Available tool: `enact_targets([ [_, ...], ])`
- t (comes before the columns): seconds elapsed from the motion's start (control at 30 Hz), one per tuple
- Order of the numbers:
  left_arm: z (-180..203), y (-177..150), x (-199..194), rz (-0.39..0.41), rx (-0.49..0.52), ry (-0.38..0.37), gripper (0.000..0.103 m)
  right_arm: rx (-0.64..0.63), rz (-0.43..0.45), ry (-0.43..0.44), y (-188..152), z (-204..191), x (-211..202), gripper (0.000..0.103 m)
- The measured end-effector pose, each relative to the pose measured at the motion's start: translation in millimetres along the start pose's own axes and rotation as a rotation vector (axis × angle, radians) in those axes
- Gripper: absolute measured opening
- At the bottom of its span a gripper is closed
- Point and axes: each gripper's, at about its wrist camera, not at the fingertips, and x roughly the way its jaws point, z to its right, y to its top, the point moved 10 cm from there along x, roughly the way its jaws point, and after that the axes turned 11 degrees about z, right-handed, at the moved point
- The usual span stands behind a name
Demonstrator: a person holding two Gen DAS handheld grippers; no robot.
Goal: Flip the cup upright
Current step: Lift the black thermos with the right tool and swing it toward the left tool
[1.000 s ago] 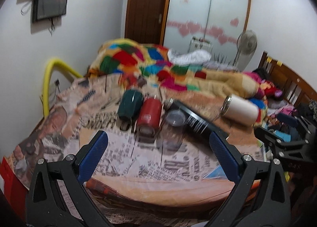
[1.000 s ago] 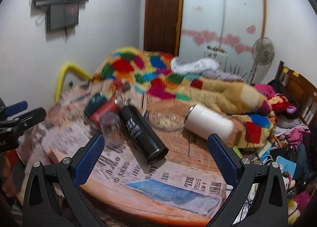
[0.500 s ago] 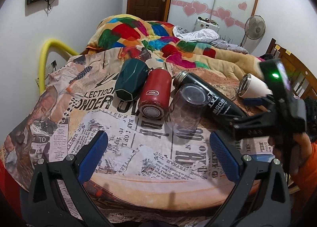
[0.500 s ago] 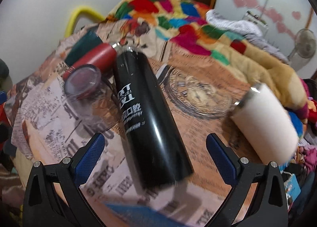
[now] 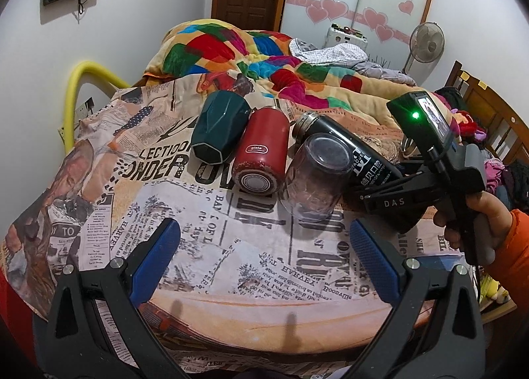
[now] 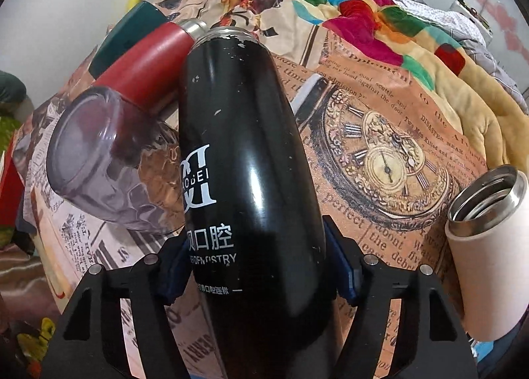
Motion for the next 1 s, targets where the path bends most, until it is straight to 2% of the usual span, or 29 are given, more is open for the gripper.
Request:
enact_targets([
  [0.27, 4, 7, -12, 0.033, 0.014, -0.003, 0.103, 0.026, 0.019, -0.012, -2, 2, -12, 0.062],
  [0.47, 8, 15, -32, 0.072, 0.016, -0.003, 0.103, 0.034, 0.064, -0.029, 1, 4, -40, 0.062],
  [0.77, 9, 30, -69, 0.136, 0.018, 0.006, 0.103, 0.006, 0.213, -0.032, 28, -12, -109, 0.062],
  [1.0, 1, 39, -92, 0.178, 0.004, 0.024, 0.103, -0.077, 0.312, 0.002, 40, -49, -150, 0.062],
])
